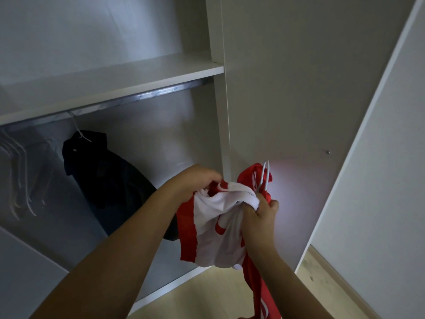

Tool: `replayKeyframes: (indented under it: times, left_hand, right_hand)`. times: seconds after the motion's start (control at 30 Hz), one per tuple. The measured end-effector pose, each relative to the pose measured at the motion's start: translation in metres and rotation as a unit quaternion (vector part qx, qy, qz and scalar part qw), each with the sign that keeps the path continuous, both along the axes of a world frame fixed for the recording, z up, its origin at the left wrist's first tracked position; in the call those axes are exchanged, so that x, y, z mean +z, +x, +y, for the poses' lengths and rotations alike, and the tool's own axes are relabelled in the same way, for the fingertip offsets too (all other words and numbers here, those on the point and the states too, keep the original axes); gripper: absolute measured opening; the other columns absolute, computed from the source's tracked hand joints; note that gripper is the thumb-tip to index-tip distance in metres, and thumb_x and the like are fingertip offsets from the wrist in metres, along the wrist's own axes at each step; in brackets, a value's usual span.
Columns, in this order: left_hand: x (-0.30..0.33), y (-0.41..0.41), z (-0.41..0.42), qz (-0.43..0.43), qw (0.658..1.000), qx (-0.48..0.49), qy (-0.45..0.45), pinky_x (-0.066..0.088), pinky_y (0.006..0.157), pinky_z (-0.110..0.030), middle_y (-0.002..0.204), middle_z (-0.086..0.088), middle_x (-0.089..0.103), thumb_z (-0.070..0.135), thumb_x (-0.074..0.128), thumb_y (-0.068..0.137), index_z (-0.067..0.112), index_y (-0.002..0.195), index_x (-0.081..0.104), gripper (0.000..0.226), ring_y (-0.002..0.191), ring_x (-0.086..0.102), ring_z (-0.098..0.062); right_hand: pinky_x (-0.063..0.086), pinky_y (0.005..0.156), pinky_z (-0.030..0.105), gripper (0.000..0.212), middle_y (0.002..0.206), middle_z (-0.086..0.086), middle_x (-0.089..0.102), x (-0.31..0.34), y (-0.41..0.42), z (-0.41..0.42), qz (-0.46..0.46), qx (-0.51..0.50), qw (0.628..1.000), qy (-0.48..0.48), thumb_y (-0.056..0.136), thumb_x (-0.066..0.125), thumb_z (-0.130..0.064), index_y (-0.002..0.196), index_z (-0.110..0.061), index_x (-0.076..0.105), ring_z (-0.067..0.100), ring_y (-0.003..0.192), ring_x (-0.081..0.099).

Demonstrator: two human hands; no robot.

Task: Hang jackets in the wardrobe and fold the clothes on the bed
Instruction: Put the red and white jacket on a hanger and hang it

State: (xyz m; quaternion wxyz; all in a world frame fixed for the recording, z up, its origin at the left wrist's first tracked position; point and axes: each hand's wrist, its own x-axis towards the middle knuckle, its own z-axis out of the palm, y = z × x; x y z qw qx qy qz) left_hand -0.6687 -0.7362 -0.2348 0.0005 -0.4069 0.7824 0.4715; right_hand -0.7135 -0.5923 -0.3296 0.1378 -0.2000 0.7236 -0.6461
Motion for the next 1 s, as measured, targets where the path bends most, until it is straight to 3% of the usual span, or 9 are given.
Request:
replayKeyframes:
  times: [0.1, 0.2, 0.3, 0.4, 0.57, 0.67, 0.77, 0.87, 1.0]
  left_hand:
    - [0.000, 0.005, -0.015, 0.066, 0.981, -0.063, -0.170, 0.047, 0.063, -0.024, 0.070, -0.001, 0.065, 0.005, 0.059, 0.086, 0.019, 0.072, 0.066, 0.022, 0.064, 0.058, -0.012]
    - [0.015, 0.024, -0.035, -0.004, 0.862, -0.244, -0.445, 0.047, 0.076, -0.033, 0.087, 0.003, 0.059, 0.021, 0.042, 0.095, 0.019, 0.095, 0.066, 0.024, 0.082, 0.055, -0.016]
    - [0.036, 0.040, -0.042, 0.009, 0.747, -0.369, -0.553, 0.040, 0.057, -0.032, 0.082, 0.009, 0.045, 0.024, 0.032, 0.087, 0.021, 0.095, 0.066, 0.035, 0.072, 0.054, -0.017]
    - [0.052, 0.049, -0.035, 0.050, 0.674, -0.407, -0.614, 0.033, 0.041, -0.028, 0.081, 0.005, 0.048, 0.017, 0.035, 0.081, 0.023, 0.089, 0.066, 0.033, 0.053, 0.049, -0.018]
    - [0.058, 0.063, -0.029, 0.131, 0.757, -0.315, -0.557, 0.051, 0.053, -0.036, 0.104, 0.007, 0.046, 0.030, 0.038, 0.093, 0.028, 0.099, 0.067, 0.029, 0.058, 0.056, -0.013]
    - [0.044, 0.072, -0.033, 0.123, 0.804, -0.272, -0.514, 0.052, 0.063, -0.034, 0.111, 0.014, 0.043, 0.045, 0.039, 0.092, 0.033, 0.100, 0.067, 0.031, 0.064, 0.058, -0.009]
    - [0.029, 0.078, -0.034, 0.146, 0.870, -0.189, -0.431, 0.047, 0.068, -0.028, 0.097, 0.016, 0.055, 0.051, 0.054, 0.089, 0.031, 0.088, 0.067, 0.023, 0.071, 0.057, -0.002]
    - [0.016, 0.082, -0.030, 0.167, 0.941, -0.134, -0.263, 0.049, 0.065, -0.031, 0.076, 0.002, 0.067, 0.030, 0.066, 0.092, 0.019, 0.079, 0.065, 0.018, 0.062, 0.059, -0.005]
    - [0.006, 0.077, -0.008, 0.155, 0.961, -0.133, -0.187, 0.044, 0.056, -0.021, 0.063, 0.000, 0.061, 0.026, 0.060, 0.096, 0.013, 0.079, 0.063, 0.022, 0.054, 0.054, -0.006]
  right_hand:
    - [0.054, 0.092, 0.031, 0.031, 0.116, -0.005, 0.036, -0.001, -0.007, 0.014, -0.030, 0.143, 0.989, 0.014, 0.085, 0.064, -0.040, 0.113, -0.051, 0.057, 0.016, 0.105, 0.054]
    - [0.048, 0.101, 0.034, 0.051, 0.127, -0.003, 0.039, -0.002, -0.021, 0.025, -0.091, 0.197, 0.976, -0.002, 0.078, 0.067, -0.057, 0.126, -0.056, 0.051, 0.015, 0.114, 0.054]
    - [0.048, 0.102, 0.043, 0.060, 0.130, 0.002, 0.047, 0.000, -0.031, 0.016, -0.097, 0.143, 0.985, -0.019, 0.064, 0.072, -0.070, 0.121, -0.060, 0.055, 0.020, 0.112, 0.060]
    - [0.048, 0.100, 0.036, 0.046, 0.124, 0.002, 0.039, 0.017, -0.023, -0.003, -0.065, 0.140, 0.988, -0.031, 0.076, 0.077, -0.046, 0.115, -0.060, 0.058, 0.020, 0.112, 0.056]
    - [0.048, 0.088, 0.011, 0.028, 0.121, -0.004, 0.036, 0.043, 0.007, -0.023, -0.010, 0.209, 0.977, -0.030, 0.073, 0.084, -0.032, 0.093, -0.045, 0.070, 0.006, 0.111, 0.051]
    - [0.048, 0.093, 0.016, 0.012, 0.122, -0.002, 0.037, 0.045, 0.013, -0.027, 0.008, 0.235, 0.972, -0.006, 0.079, 0.078, -0.034, 0.089, -0.029, 0.073, 0.005, 0.108, 0.051]
    - [0.041, 0.086, 0.004, 0.014, 0.118, 0.004, 0.044, 0.045, 0.012, -0.028, -0.008, 0.181, 0.983, -0.023, 0.092, 0.061, -0.023, 0.100, -0.022, 0.074, 0.006, 0.101, 0.053]
    - [0.041, 0.079, 0.002, 0.023, 0.113, 0.008, 0.044, 0.044, 0.007, -0.026, 0.006, 0.152, 0.988, -0.027, 0.096, 0.051, -0.013, 0.107, -0.017, 0.071, 0.003, 0.094, 0.053]
    - [0.031, 0.079, -0.007, 0.042, 0.110, 0.003, 0.040, 0.039, 0.004, -0.022, 0.059, 0.197, 0.979, 0.013, 0.095, 0.046, 0.001, 0.115, -0.030, 0.065, -0.001, 0.100, 0.047]
